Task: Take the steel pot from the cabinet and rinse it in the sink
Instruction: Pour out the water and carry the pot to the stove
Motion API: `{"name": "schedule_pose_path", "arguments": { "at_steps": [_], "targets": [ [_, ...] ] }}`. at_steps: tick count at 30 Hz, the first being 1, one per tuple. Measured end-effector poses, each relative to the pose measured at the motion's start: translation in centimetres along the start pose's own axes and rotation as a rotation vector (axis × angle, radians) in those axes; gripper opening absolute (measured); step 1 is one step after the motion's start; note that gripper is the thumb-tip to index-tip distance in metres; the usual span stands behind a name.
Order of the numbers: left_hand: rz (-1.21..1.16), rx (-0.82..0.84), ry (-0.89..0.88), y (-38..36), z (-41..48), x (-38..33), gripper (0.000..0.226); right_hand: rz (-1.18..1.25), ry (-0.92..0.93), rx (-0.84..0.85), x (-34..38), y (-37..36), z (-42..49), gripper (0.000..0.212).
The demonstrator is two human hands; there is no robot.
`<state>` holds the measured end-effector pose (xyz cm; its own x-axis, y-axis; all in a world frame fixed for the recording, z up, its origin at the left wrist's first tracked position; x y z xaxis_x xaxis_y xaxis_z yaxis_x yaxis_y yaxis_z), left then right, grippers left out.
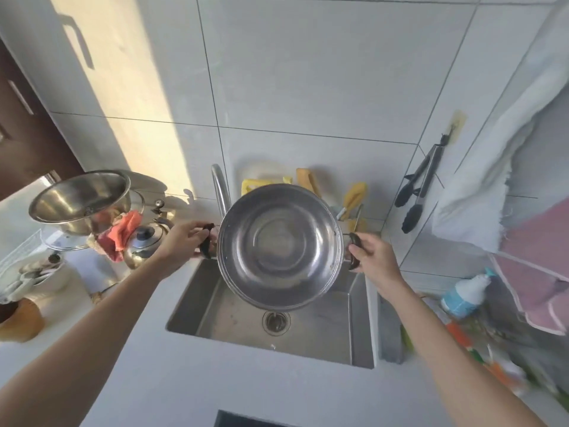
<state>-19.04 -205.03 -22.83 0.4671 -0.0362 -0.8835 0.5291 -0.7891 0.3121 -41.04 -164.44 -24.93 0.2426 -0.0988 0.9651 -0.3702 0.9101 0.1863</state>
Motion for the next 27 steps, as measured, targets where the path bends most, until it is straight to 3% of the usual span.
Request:
{"name": "schedule_pose_path", "arguments": {
  "at_steps": [5, 8, 15, 21, 27],
  "targets": [
    [-0.054, 0.167, 0.102, -3.4, 0.2, 0.7, 0.023, 0.104, -0.198, -0.122, -1.7, 3.8, -3.5, 0.023],
    [-0.117, 0.326, 0.167, -7.1, 0.2, 2.4, 0.03, 0.153, -0.276, -0.196, -2.9, 6.8, -7.7, 0.028],
    [-0.014, 0.713, 0.121, -20.6, -2.0, 0.6, 0.037, 0.151, -0.28, -0.472, -0.8, 16.0, -23.7, 0.031],
    [0.155, 1.025, 0.042, -37.2, -9.6, -3.8, 0.038, 0.11, -0.257, -0.871, 3.9, 25.6, -40.4, 0.023],
    [0.354, 1.33, -0.13, -55.4, -27.7, -5.9, 0.037, 0.037, -0.262, -1.28, 8.9, 32.2, -62.3, 0.041]
  ]
}}
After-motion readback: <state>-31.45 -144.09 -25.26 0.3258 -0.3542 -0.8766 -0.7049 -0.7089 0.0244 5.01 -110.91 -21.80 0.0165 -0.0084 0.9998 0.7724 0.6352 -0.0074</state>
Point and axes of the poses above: each hand's wrist, its own z-axis towards the middle knuckle, its own y-axis out of the back of the hand, x = y × z, the point moved 7 cm from there along z, towards the middle knuckle, and after that the axes turned 14 degrees about y, right-handed, at the moved point
